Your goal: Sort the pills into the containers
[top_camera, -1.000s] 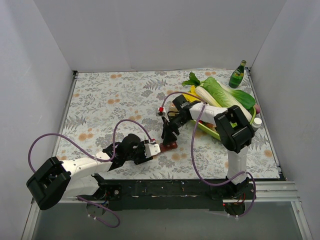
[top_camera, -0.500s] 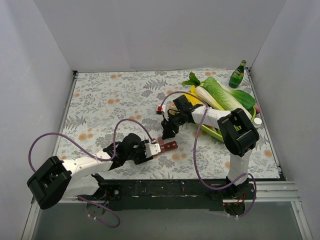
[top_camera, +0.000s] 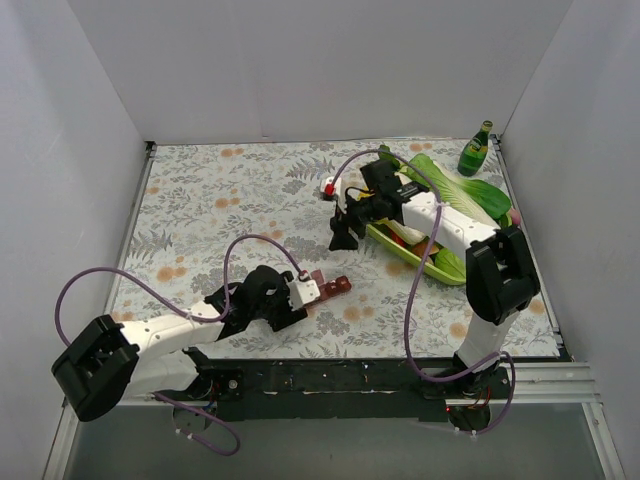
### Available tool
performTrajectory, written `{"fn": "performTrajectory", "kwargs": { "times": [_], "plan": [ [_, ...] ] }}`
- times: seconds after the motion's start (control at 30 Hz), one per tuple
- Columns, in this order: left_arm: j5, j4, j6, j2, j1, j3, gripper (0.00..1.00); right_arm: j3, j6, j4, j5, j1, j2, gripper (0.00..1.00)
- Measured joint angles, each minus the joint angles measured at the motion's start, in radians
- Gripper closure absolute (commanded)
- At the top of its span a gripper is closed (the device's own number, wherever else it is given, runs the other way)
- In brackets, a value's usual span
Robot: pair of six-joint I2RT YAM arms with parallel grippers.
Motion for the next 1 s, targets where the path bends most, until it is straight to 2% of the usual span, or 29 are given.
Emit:
{"fn": "performTrajectory", "kwargs": {
  "times": [0.17,0.2,0.27,0.3,0.47,0.6,0.77,1.0],
  "plan": [
    [-0.022,-0.019,-0.041,-0.073,0.000,0.002,0.17,0.074,-0.032,-0.023,0.042,-0.032,-0.050,0.19],
    [-0.024,-0.021,-0.050,-0.090,0.000,0.006,0.15,0.082,-0.029,-0.020,0.064,-0.034,-0.052,0.17],
    [-0.034,-0.027,-0.074,-0.122,0.000,0.018,0.04,0.093,-0.015,-0.006,0.127,-0.037,-0.051,0.14],
    [-0.043,-0.031,-0.087,-0.141,0.000,0.026,0.02,0.105,-0.001,-0.001,0.172,-0.038,-0.045,0.14],
    [-0.157,-0.042,-0.231,-0.258,0.000,0.062,0.02,0.230,0.081,0.005,0.372,-0.039,0.036,0.13],
    [-0.235,-0.045,-0.358,-0.357,0.005,0.089,0.02,0.377,0.120,-0.012,0.483,-0.039,0.146,0.17],
    [-0.279,-0.045,-0.437,-0.425,0.006,0.093,0.02,0.449,0.115,-0.100,0.536,-0.041,0.230,0.20],
    [-0.285,-0.051,-0.462,-0.444,0.006,0.092,0.02,0.496,0.055,-0.215,0.523,-0.038,0.272,0.22]
  ]
}}
